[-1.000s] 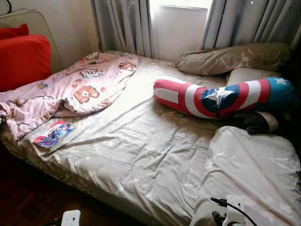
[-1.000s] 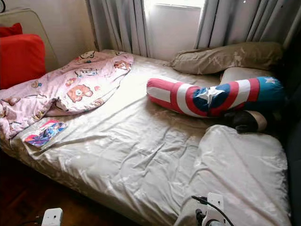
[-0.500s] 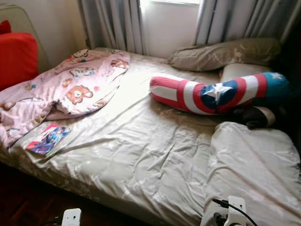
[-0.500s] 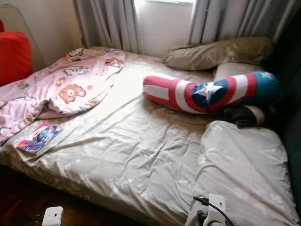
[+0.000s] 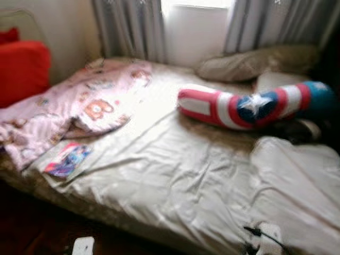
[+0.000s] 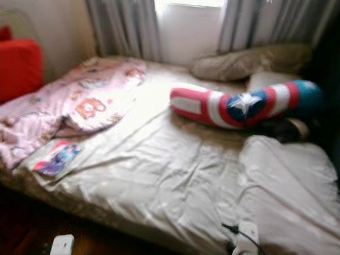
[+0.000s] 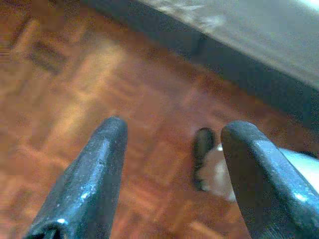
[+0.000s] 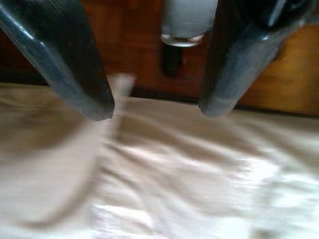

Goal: Clean up the room

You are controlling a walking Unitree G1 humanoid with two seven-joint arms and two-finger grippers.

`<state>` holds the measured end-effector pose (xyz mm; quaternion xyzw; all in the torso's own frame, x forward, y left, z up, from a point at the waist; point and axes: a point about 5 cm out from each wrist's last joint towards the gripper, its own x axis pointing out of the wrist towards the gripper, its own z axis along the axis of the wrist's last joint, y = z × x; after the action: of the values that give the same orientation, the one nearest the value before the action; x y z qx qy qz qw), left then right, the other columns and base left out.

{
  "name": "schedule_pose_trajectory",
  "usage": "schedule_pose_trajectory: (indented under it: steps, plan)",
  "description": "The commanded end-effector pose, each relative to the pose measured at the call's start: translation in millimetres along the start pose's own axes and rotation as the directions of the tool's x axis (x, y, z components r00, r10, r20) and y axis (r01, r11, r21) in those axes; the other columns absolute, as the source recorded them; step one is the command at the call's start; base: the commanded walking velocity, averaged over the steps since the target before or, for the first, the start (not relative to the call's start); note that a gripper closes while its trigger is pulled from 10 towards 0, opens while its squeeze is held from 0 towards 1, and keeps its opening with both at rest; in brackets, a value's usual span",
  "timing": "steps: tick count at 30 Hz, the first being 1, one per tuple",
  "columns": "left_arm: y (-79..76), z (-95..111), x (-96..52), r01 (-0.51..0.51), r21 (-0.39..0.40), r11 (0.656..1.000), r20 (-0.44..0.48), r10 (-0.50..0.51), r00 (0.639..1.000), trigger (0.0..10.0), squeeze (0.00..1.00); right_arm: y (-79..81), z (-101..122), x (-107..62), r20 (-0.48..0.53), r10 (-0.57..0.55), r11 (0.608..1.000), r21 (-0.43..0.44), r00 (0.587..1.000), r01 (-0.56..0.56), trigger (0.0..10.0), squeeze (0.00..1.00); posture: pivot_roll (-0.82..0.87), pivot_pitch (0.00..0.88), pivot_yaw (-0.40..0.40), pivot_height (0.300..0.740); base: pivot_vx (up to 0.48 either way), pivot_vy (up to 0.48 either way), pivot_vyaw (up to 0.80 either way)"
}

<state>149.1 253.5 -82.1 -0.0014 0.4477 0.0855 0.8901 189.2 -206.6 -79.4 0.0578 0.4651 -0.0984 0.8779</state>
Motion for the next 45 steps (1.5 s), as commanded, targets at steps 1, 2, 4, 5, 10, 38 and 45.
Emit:
schedule_pose_trajectory:
  steps: [1,2,4,5,10,38,45]
  plan:
    - [-6.7,1.3,1.5,0.020,0.007,1.000,-0.004,-0.020,1.000,10.0,0.00,-12.3,-2.4,-1.2,-0.008,-0.032,0.999,-0.001,0.999,0.032,10.0,0.00,0.03,0.000,-0.001,0.736,0.000,0.480,0.00]
    - [-6.8,1.0,1.4,0.021,0.007,1.000,-0.004,-0.021,1.000,10.0,0.00,-12.3,-2.5,-1.2,-0.008,-0.030,1.000,-0.005,1.000,0.030,10.0,0.00,0.03,0.000,0.000,0.736,0.000,0.480,0.00]
    - [-6.8,1.1,1.4,0.021,0.008,1.000,-0.005,-0.021,1.000,10.0,0.00,-12.2,-2.4,-1.2,-0.008,-0.029,1.000,-0.005,1.000,0.029,10.0,0.00,0.03,0.000,0.001,0.736,0.000,0.480,0.00]
    - [-6.9,1.3,1.5,0.022,0.008,1.000,-0.004,-0.022,1.000,10.0,0.00,-12.0,-2.2,-1.2,-0.007,-0.028,1.000,-0.003,1.000,0.028,10.0,0.00,0.03,0.000,0.001,0.736,0.000,0.480,0.00]
    - [-7.2,2.4,1.7,0.025,0.004,1.000,0.002,-0.025,1.000,10.0,0.00,-11.3,-0.9,-1.0,-0.004,-0.018,1.000,-0.014,1.000,0.018,10.0,0.00,0.03,0.000,-0.001,0.736,0.000,0.480,0.00]
    - [-7.8,2.9,2.1,0.025,0.010,1.000,-0.003,-0.025,1.000,10.0,0.00,-9.3,-0.3,-0.9,0.006,-0.006,1.000,-0.008,1.000,0.006,10.0,0.00,0.04,0.000,-0.002,0.736,0.000,0.480,0.00]
    - [-8.9,2.3,2.1,0.022,0.003,1.000,-0.002,-0.022,1.000,10.0,0.00,-10.5,0.7,-1.0,0.012,-0.001,1.000,-0.017,1.000,0.001,10.0,0.00,0.05,0.000,-0.009,0.736,0.000,0.480,0.00]
